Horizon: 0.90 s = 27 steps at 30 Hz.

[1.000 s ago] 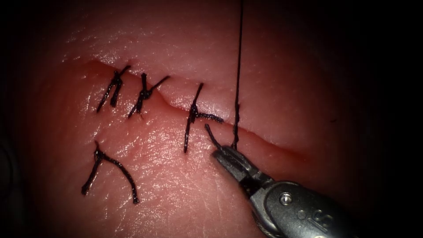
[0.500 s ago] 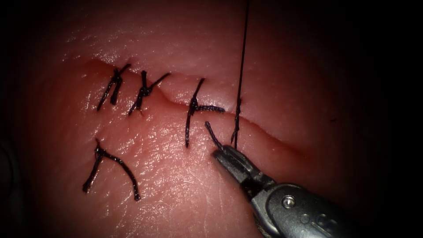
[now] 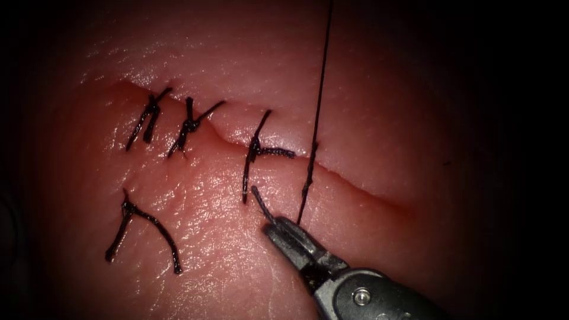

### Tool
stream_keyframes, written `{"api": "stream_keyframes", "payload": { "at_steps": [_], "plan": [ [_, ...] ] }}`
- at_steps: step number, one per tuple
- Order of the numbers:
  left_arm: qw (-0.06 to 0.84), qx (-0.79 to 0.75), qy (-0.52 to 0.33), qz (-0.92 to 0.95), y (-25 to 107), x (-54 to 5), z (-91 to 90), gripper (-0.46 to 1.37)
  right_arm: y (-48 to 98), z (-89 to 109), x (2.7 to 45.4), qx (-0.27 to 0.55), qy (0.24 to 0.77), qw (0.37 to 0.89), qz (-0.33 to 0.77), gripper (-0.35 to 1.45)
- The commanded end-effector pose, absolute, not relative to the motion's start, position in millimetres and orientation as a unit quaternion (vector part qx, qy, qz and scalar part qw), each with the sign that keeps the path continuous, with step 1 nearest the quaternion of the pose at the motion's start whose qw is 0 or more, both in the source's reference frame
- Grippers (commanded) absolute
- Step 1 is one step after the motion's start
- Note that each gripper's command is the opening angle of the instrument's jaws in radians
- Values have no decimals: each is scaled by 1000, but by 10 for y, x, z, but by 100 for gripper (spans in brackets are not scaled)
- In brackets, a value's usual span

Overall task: Wound Closure
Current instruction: Pull the right gripper down and the left gripper up to tighten the suture

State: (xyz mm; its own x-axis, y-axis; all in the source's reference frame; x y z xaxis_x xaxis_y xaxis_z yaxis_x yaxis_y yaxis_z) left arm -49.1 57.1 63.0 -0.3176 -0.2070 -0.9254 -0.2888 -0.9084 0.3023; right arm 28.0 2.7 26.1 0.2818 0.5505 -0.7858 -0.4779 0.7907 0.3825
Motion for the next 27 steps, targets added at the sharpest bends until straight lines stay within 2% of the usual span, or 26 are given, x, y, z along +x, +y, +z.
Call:
{"api": "stream_keyframes", "payload": {
  "at_steps": [1, 7, 13, 27],
  "plan": [
    [24, -583, 208, 785, 573, -491, 629, -35, 28, 263, 279, 44, 518, 802, 295, -35],
    [27, -584, 206, 785, 576, -491, 627, -35, 24, 269, 280, 70, 553, 801, 220, -35],
    [23, -582, 209, 785, 577, -491, 627, -35, 19, 269, 282, 94, 550, 808, 190, -35],
    [21, -582, 211, 785, 579, -491, 628, -35, 18, 268, 283, 93, 546, 811, 186, -35]
  ]
}}
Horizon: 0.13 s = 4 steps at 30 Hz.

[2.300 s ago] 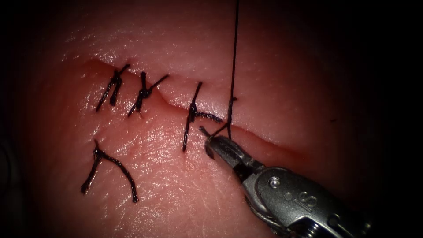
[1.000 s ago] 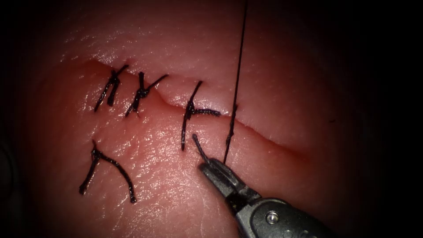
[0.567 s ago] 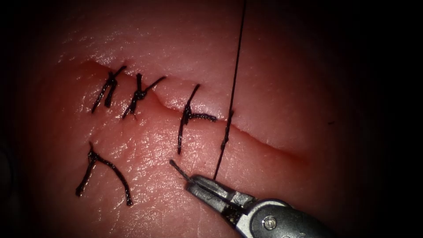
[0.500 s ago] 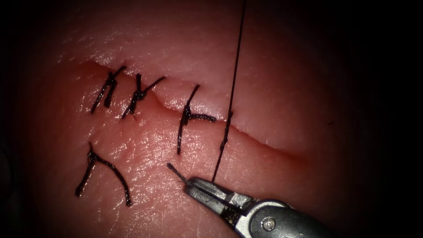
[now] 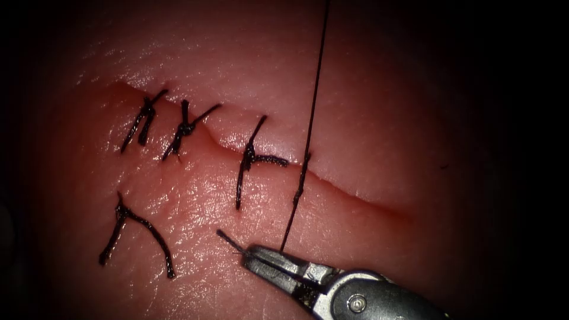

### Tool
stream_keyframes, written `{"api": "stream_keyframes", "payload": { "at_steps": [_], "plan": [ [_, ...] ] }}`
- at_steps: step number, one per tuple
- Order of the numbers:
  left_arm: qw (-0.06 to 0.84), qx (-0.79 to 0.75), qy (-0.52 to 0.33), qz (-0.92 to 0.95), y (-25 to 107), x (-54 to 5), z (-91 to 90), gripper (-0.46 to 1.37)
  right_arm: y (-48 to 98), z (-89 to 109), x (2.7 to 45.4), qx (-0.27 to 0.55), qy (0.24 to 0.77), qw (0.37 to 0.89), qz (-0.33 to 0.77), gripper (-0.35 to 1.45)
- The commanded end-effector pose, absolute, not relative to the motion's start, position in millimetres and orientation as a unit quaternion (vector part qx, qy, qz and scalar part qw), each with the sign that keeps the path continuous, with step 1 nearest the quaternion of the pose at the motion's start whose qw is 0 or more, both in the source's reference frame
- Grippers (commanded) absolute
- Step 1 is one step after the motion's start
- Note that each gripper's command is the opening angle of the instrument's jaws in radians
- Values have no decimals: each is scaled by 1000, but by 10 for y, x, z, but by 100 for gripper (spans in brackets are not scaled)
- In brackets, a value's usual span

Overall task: Wound Closure
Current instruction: Pull the right gripper down and the left gripper up to tighten the suture

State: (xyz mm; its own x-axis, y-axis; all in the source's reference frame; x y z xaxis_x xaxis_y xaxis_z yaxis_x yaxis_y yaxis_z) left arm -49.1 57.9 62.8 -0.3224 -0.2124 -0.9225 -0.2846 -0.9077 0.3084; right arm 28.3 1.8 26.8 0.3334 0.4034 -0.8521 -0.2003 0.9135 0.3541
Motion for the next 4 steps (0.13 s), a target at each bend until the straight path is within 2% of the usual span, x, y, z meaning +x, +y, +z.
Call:
{"api": "stream_keyframes", "payload": {
  "at_steps": [1, 4],
  "plan": [
    [21, -582, 211, 785, 578, -491, 628, -35, 18, 268, 283, 93, 546, 811, 186, -35],
    [21, -581, 211, 785, 578, -491, 627, -35, 19, 268, 283, 89, 545, 813, 186, -35]
  ]
}}
